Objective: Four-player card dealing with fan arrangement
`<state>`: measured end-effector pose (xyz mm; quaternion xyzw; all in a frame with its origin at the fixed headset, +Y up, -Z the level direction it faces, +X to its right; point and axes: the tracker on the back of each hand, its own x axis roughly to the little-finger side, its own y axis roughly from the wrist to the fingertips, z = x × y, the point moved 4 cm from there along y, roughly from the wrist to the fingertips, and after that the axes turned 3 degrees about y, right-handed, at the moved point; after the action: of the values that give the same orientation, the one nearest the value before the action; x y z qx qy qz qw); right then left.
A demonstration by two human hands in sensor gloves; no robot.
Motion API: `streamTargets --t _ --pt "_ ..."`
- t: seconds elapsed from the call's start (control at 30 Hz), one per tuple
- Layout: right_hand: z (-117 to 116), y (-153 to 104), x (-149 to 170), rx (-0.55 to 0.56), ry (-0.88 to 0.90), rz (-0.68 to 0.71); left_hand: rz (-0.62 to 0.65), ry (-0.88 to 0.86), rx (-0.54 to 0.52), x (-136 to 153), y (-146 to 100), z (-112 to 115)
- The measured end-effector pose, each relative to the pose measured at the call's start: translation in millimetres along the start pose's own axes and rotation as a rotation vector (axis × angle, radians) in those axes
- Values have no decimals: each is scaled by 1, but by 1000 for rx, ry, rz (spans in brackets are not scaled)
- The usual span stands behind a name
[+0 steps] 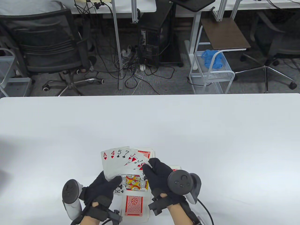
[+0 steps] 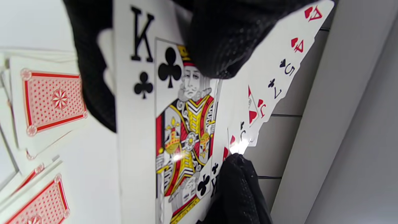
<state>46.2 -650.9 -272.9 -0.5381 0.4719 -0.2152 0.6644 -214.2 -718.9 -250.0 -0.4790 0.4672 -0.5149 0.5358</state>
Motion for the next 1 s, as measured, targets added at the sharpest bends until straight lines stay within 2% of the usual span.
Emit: streamTargets --t 0.1,0.17,0.23,0.27,0.33,0.37,0.4,0.43,0.5,0.53,0.6,0.73,0.83,0.9,1.0 --pt "-2 -2 6 -16 94 -32 -7 -4 -7 1 0 -2" --pt "-1 -2 8 10 40 -34 -1 -2 -7 0 0 -3" --pt "-1 0 7 -10 -39 -17 -5 -25 3 -1 1 -2" --pt "-3 2 5 -38 -13 -12 -4 28 -3 0 1 -1" --pt "-1 2 9 -50 137 -34 -38 -45 5 5 1 -1" --pt "0 2 10 -43 155 -41 -38 -48 5 5 1 -1" --pt "8 -1 7 19 135 -28 -17 36 0 0 2 -2" --pt "16 -3 2 91 33 5 17 164 5 -6 3 -2" --pt "26 -4 -15 136 -151 101 72 400 66 -16 4 5" --pt "28 -4 -22 131 -204 143 82 450 74 -18 3 9" --pt "30 -4 -37 105 -232 232 82 407 103 -18 3 18" --pt "28 -6 -53 72 -246 296 117 497 172 -22 1 35" --pt "25 -6 -56 53 -268 301 115 481 186 -21 0 39" --pt "25 -5 -55 16 -185 331 83 391 196 -17 0 39" --pt "27 -5 -55 7 -84 348 52 355 206 -12 2 36"
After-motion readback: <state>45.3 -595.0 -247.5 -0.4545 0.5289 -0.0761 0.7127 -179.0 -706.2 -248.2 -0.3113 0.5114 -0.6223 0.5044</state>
